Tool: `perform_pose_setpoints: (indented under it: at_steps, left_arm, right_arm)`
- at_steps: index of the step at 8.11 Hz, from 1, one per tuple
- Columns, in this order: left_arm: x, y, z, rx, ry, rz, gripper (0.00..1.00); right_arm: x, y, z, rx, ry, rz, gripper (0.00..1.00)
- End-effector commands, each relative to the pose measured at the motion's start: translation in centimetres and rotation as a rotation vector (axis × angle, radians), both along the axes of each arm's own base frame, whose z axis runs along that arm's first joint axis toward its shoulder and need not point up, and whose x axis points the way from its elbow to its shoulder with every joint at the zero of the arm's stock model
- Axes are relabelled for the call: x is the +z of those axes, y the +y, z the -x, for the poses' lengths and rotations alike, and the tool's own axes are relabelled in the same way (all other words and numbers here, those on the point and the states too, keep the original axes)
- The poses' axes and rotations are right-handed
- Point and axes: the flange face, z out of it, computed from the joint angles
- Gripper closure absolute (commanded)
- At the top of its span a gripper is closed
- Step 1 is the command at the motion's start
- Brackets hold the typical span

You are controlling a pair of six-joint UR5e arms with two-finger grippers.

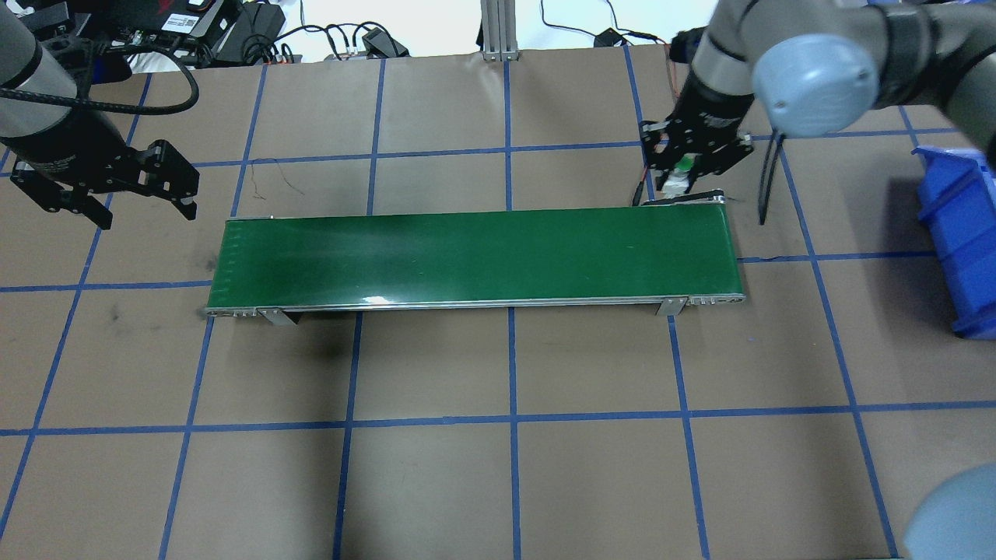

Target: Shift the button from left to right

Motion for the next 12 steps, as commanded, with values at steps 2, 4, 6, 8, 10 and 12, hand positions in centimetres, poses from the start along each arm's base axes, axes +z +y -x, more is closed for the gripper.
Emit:
perform_pose_setpoints:
  at_steps: [2, 4, 6, 8, 10, 12]
  left_arm:
    - [0.0, 0.0, -0.2, 0.004, 0.000, -0.001, 0.00]
    - [0.2, 0.4, -0.1, 0.004, -0.003, 0.004, 0.00]
    - [0.1, 0.4, -0.1, 0.004, -0.002, 0.003, 0.00]
    - [-0.1, 0.3, -0.1, 0.004, 0.000, 0.001, 0.00]
    - [0.4, 0.6, 0.0, 0.001, -0.001, 0.011, 0.00]
    - [0.5, 0.5, -0.1, 0.001, -0.003, 0.012, 0.00]
  right_arm:
    - [7.7, 3.0, 21.8, -0.129, -0.005, 0.026, 1.00]
    - [8.3, 5.1, 32.5, -0.087, 0.043, 0.036, 1.00]
    - [9.5, 8.4, 41.4, -0.057, 0.064, 0.061, 1.00]
    - [6.6, 9.9, 47.2, -0.047, 0.026, 0.050, 1.00]
    - [2.2, 8.1, 50.4, -0.001, 0.040, 0.075, 1.00]
    - [-0.3, 7.1, 51.5, 0.049, 0.035, 0.077, 1.00]
